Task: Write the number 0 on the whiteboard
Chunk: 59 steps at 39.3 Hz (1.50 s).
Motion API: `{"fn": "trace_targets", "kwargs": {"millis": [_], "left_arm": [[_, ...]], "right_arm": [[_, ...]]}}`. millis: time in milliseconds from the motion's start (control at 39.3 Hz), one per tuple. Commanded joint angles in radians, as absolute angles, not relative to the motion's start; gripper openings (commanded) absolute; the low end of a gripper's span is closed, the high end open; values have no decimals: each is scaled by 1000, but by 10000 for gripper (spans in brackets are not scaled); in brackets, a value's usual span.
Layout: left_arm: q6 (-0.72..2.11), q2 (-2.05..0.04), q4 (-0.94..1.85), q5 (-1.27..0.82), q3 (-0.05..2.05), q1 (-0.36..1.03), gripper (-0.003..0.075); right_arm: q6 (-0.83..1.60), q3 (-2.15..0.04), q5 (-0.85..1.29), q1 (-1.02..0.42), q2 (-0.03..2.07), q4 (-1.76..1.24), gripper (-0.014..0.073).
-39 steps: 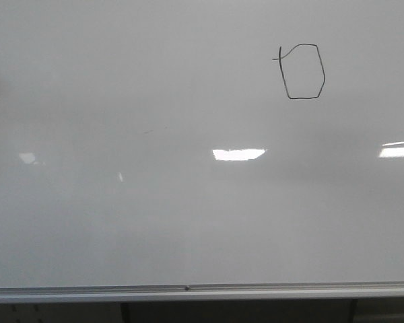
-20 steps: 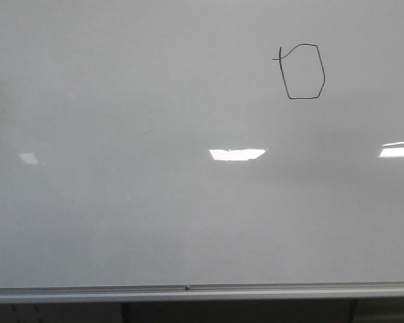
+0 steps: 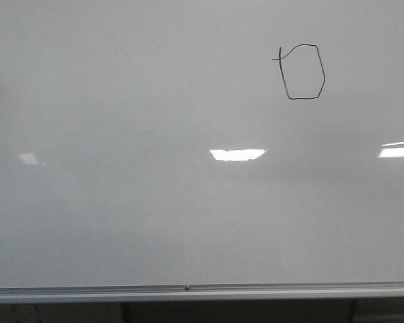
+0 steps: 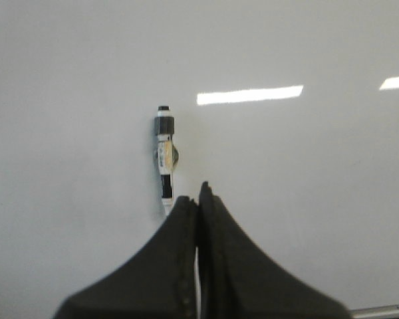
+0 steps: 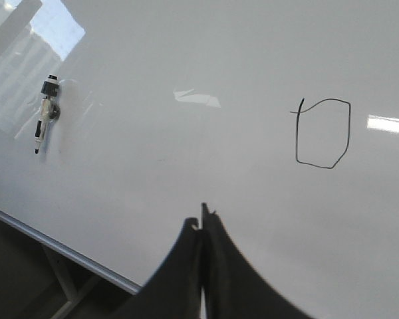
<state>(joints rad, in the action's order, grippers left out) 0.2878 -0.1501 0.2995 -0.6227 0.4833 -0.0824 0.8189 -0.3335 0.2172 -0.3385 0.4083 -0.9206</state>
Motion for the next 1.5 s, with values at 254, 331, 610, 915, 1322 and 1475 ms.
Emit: {"fn": "trace_targets", "kwargs": {"millis": [254,331,610,915,1322,1475], "left_arm": [[283,-103,329,-554,509,-78,-20],[283,-103,329,-554,509,-78,-20],[283,-95,311,-450,482,-78,-20],[27,6,86,-201,276,-78,-20],[-32,24,0,-52,17,11,-20],[-32,24,13,-21,-28,9,-20]], "right_arm": [[828,-361,176,-337,411,-938,-68],[828,-361,176,-337,411,-938,-68],[828,-361,176,-337,411,-938,-68],[828,-361,176,-337,411,-938,-68],[828,-361,177,-337,411,-938,-68],[828,-361,177,-337,411,-938,-68]]}}
